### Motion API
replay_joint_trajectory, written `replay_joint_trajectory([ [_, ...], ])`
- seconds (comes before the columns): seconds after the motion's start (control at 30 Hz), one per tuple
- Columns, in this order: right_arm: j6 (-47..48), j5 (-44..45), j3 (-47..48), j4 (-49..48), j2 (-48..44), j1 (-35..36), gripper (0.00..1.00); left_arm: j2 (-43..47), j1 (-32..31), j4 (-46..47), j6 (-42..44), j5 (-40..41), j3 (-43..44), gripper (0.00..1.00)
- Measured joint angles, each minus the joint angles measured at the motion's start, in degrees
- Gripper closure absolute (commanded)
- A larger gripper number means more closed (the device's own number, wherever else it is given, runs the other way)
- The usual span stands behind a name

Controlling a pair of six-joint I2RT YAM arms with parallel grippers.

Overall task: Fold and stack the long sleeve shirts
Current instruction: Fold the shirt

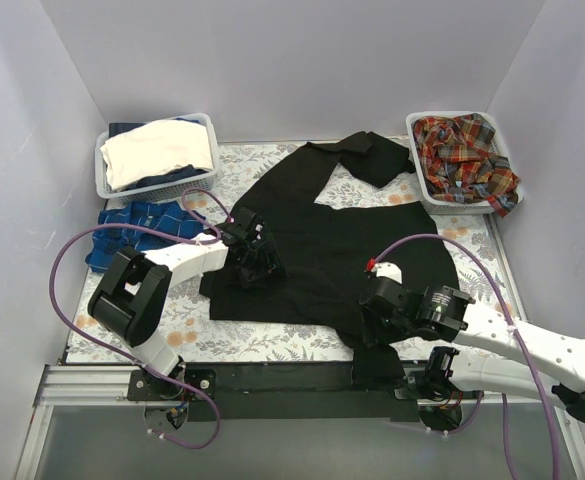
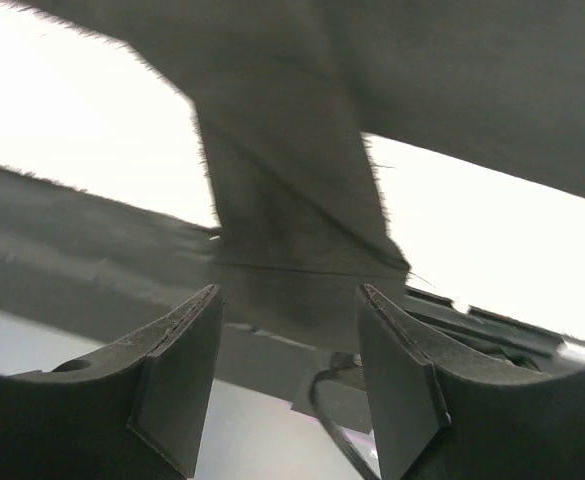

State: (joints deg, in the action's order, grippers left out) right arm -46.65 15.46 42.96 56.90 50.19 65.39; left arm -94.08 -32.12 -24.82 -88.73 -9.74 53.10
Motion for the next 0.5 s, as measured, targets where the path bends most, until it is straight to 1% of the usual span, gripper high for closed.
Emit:
replay_joint_trajectory([
  [0.17,-2.19,1.31,-0.76,1.66,3.74,-1.57,0.37,0.02,0.00,-1.05,0.24,1.07,0.31,0.35],
  [0.27,-3.43,0.52,-3.34,1.46,6.27,-2.49,0.39,0.17,0.00,-1.88,0.39,1.92,0.42,0.35],
  [0.5,-5.97,-2.60,-11.50,1.14,5.14,-5.55,0.41,0.66,0.02,-3.21,0.66,3.39,0.42,0.35],
])
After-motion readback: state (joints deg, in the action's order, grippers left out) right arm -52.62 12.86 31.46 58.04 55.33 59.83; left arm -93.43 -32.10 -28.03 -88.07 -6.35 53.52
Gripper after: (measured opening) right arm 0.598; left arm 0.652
